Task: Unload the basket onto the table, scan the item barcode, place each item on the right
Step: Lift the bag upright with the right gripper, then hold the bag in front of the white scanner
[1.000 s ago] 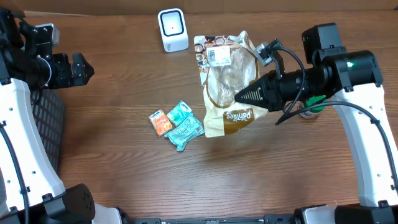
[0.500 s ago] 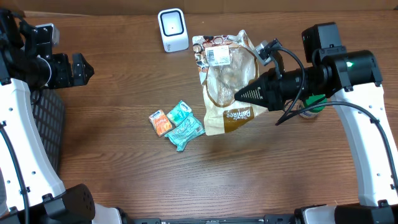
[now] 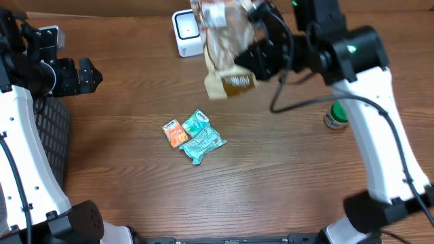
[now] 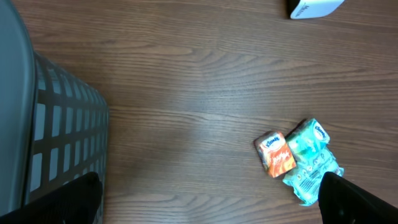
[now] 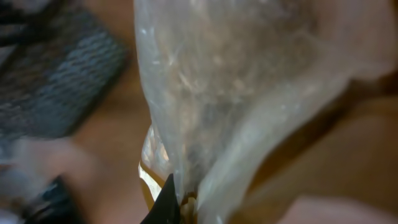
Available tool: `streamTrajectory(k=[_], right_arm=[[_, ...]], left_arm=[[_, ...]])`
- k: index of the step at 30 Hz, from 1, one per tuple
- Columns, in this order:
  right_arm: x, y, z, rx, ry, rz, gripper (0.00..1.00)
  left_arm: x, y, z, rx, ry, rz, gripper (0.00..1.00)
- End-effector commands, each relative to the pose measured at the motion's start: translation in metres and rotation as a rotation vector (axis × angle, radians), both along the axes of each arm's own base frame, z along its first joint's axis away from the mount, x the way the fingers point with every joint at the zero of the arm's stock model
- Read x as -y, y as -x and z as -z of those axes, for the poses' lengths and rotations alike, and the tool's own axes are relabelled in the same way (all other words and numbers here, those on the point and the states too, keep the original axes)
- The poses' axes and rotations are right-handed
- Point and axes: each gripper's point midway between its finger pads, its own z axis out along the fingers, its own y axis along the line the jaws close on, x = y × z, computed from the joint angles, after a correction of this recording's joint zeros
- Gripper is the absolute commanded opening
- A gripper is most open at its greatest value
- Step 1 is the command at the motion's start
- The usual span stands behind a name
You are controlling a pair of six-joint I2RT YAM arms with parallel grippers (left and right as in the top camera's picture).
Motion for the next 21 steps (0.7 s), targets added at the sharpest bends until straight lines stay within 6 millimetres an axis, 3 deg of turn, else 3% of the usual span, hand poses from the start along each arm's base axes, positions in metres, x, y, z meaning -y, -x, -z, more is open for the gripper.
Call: streamTrajectory(k=[1, 4, 6, 9, 14, 21], right_arm=[[0.023, -0.075, 0.033, 0.134, 0.279, 0.273, 0.04], [0.034, -0.132, 0.053, 0.294, 0.445, 0.466, 0.04], [0.04, -0.159, 0.062, 0.388, 0.539, 0.566, 0.04], [0.035, -0.191, 0.086, 0.504, 0.701, 0.562, 0.04], [0.007, -0.217, 0.131, 0.618, 0.888, 0.446, 0.04], [-0.044, -0.221, 0.178, 0.705, 1.006, 0.241, 0.04]], left_arm=[[0.0, -0.001, -0.004, 0.015, -0.012, 0.017, 1.0], [0.0, -0.001, -0.004, 0.015, -0.012, 0.018, 1.0], [0.0, -0.001, -0.004, 0.015, -0.012, 0.018, 0.99], [0.001, -0.001, -0.004, 0.015, -0.012, 0.02, 1.0], [0.0, -0.001, -0.004, 0.015, -0.012, 0.018, 1.0], [0.001, -0.001, -0.004, 0.015, -0.012, 0.019, 0.99]])
